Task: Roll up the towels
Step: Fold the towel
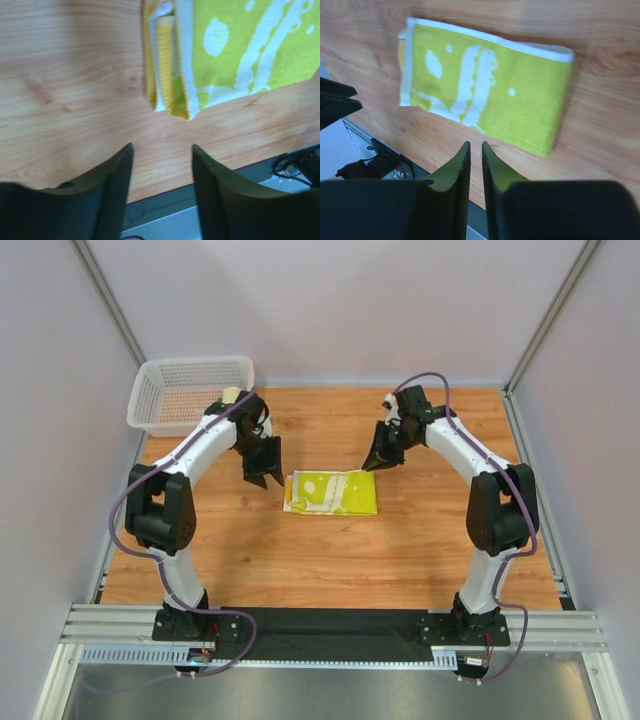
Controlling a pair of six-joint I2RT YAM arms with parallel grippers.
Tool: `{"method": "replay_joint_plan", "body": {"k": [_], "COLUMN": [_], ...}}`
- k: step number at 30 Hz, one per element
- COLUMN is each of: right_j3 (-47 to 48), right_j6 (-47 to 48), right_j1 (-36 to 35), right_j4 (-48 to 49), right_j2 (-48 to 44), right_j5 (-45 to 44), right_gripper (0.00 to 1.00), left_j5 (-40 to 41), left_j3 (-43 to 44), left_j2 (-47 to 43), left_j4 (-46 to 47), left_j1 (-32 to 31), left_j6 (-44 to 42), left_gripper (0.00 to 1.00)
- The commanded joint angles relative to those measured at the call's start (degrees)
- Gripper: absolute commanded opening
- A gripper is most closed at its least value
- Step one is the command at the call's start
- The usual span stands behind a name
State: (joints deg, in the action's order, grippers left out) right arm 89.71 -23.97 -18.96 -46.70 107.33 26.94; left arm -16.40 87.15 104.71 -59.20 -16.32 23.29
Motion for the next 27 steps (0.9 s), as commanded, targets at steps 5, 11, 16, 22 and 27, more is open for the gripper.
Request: {"method": "replay_joint_plan", "body": {"k": [5, 11, 16, 22, 27], "right_j3": [-8.32, -9.99, -10.52, -12.36, -15.88], "right_j6": [-1.26, -2.31, -3.19, -4.42, -6.18], "right_j1": [6.04, 6.22, 6.22, 6.13, 5.87], "right_j4": [3.72, 5.29, 6.71, 10.21, 16.54], "right_j2": [-1.42, -0.89, -0.10, 1.21, 4.64], "right_j5": [8.22, 9.71, 11.20, 15.67, 22.36], "right_gripper": [0.11, 0.10, 0.10, 0.10, 0.10], "left_j5": [-3.63, -6.80, -5.84, -3.90, -2.85], "left_j3": [7.40, 6.46, 3.47, -0.67, -0.58], "left_j2": [6.90, 11.04, 12.98, 13.86, 15.35], "left_j4": [2.07, 4.88, 5.85, 7.78, 7.70], "left_j1": [-6.61, -8.12, -8.12, -8.12, -7.85], "left_j6": [3.78, 4.40, 2.82, 2.29, 1.41], "left_gripper": [0.32, 0.12, 0.05, 0.01, 0.00]}}
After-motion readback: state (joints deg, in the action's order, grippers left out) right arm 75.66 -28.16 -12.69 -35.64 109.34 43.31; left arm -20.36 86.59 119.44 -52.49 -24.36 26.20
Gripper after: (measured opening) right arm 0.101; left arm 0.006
